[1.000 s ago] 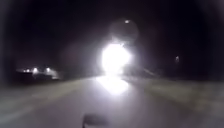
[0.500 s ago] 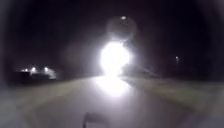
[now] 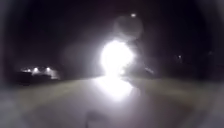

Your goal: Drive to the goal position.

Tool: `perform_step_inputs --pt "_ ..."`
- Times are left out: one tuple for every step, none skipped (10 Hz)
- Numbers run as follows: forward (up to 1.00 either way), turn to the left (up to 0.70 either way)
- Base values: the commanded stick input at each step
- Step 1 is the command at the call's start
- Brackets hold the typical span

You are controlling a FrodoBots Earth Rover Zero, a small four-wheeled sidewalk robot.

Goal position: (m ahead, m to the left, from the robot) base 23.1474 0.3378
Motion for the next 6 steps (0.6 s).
perform_step_inputs --pt "1.0 0.11" --pt "1.0 0.09" --pt "1.0 0.07" --pt "1.0 0.07" --pt "1.0 0.06" --pt "1.0 0.05"
